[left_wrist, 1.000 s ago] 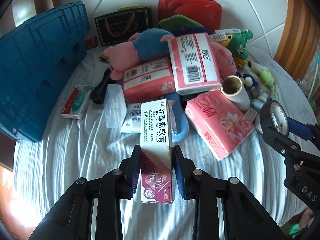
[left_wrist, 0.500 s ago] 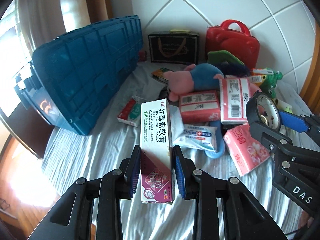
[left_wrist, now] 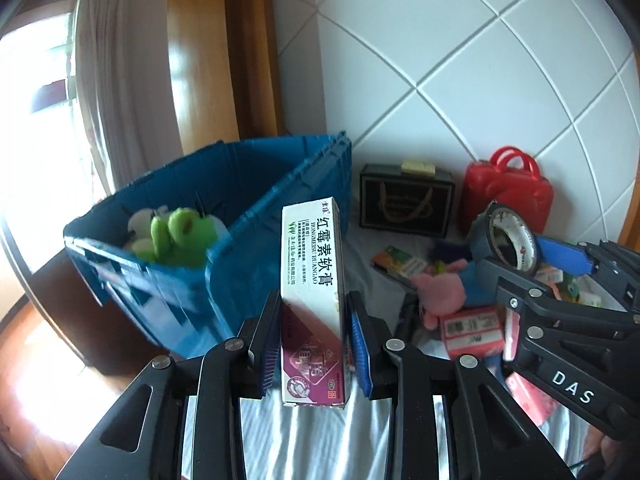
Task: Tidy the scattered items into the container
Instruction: 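Carry the ointment box and tape roll over the blue crate with both grippers, then open both grippers to drop the ointment box and tape roll into the crate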
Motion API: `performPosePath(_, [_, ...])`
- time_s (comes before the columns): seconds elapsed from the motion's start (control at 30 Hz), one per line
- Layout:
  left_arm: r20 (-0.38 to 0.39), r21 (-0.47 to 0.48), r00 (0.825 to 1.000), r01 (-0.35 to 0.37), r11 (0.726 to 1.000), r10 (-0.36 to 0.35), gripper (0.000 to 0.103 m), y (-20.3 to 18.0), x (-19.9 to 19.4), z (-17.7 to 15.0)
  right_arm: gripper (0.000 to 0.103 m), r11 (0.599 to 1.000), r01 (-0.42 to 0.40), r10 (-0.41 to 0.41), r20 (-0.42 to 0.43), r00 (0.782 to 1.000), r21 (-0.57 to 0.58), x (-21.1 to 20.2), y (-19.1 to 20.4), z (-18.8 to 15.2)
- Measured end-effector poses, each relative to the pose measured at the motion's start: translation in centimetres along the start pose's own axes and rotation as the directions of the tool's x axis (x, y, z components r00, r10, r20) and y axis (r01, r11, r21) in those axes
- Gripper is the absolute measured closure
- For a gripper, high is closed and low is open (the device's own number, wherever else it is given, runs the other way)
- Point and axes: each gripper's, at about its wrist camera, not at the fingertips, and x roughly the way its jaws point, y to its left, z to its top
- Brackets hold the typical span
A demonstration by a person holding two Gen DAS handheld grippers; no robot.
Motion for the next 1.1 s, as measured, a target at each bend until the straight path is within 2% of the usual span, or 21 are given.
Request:
performPosePath(0.13, [0.089, 0.01, 0.996, 0.001, 1.0, -0.002, 0.072, 5.7, 0.7, 4.3, 0.048, 0.999, 0.022, -0.024, 0.073, 0.997, 0.031, 1.3, 3.7, 5.4])
performPosePath(0.2, [0.104, 0.013, 0.994, -0.017, 1.0, 0.016, 0.072, 8.5, 1.6, 5.7, 0.048, 0.999, 0.032, -0.035, 0.107, 0.994, 0.033, 1.9, 5.8, 7.9])
performPosePath(0.33, [0.086, -0.005, 0.995, -0.053, 0.999, 0.053, 0.072, 13.3, 4.4, 7.3, 0.048, 1.0, 0.015, -0.017, 0.128, 0.992, 0.02, 4.2, 10.1, 11.7])
performPosePath(0.47, [0.053, -0.03, 0.995, -0.083, 0.996, 0.085, 0.072, 17.2, 7.5, 8.3, 0.048, 1.0, -0.024, 0.024, 0.097, 0.995, -0.004, 7.8, 13.6, 14.2])
performPosePath(0.7, [-0.007, -0.054, 0.995, -0.103, 0.993, 0.102, 0.072, 20.7, 11.5, 8.7, 0.048, 0.998, -0.045, 0.046, 0.027, 0.999, -0.033, 13.2, 17.1, 16.5])
performPosePath(1.0, [-0.038, -0.067, 0.996, -0.085, 0.994, 0.083, 0.072, 22.0, 13.9, 8.8, 0.048, 0.999, -0.001, 0.001, 0.005, 1.0, -0.035, 15.3, 18.1, 17.8])
performPosePath(1.07, [-0.047, -0.069, 0.996, -0.08, 0.994, 0.077, 0.067, 22.1, 14.1, 8.8, 0.048, 0.999, 0.008, -0.008, 0.005, 1.0, -0.036, 15.4, 18.3, 17.9])
performPosePath(1.1, [-0.052, -0.069, 0.996, -0.075, 0.995, 0.072, 0.048, 22.2, 14.2, 8.7, 0.048, 0.999, 0.012, -0.012, 0.004, 1.0, -0.041, 15.5, 18.4, 18.0])
